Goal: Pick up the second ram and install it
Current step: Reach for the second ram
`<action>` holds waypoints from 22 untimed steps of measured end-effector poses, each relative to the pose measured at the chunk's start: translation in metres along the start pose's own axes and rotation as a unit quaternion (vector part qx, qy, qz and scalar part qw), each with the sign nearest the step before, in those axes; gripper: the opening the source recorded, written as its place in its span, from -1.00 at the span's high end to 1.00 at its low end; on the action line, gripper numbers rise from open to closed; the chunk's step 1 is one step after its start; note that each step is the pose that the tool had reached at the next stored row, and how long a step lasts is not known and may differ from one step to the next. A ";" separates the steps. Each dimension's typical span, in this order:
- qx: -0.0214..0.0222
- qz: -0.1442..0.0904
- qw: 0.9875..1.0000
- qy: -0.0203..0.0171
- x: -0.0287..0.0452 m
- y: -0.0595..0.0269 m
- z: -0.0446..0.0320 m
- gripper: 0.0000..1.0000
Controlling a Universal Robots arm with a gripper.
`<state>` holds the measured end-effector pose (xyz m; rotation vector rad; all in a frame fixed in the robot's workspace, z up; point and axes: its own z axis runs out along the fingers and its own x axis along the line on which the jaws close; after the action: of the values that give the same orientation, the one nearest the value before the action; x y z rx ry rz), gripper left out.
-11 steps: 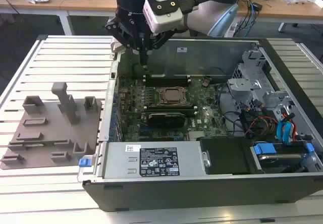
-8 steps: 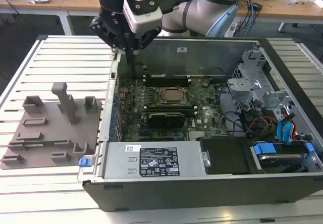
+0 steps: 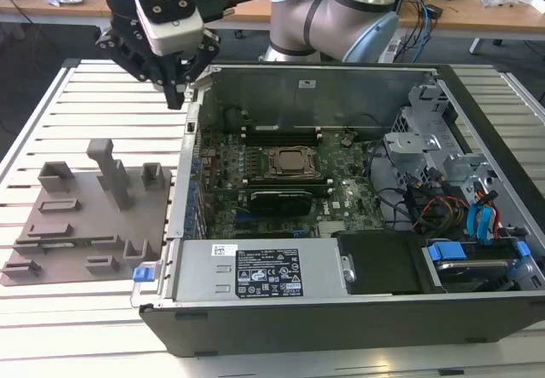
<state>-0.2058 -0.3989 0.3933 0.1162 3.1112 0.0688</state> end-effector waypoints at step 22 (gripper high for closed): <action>0.000 0.000 1.000 0.000 0.1425 -0.0241 0.0177 0.80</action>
<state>-0.3491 -0.4114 0.3709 0.1165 3.1104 0.0690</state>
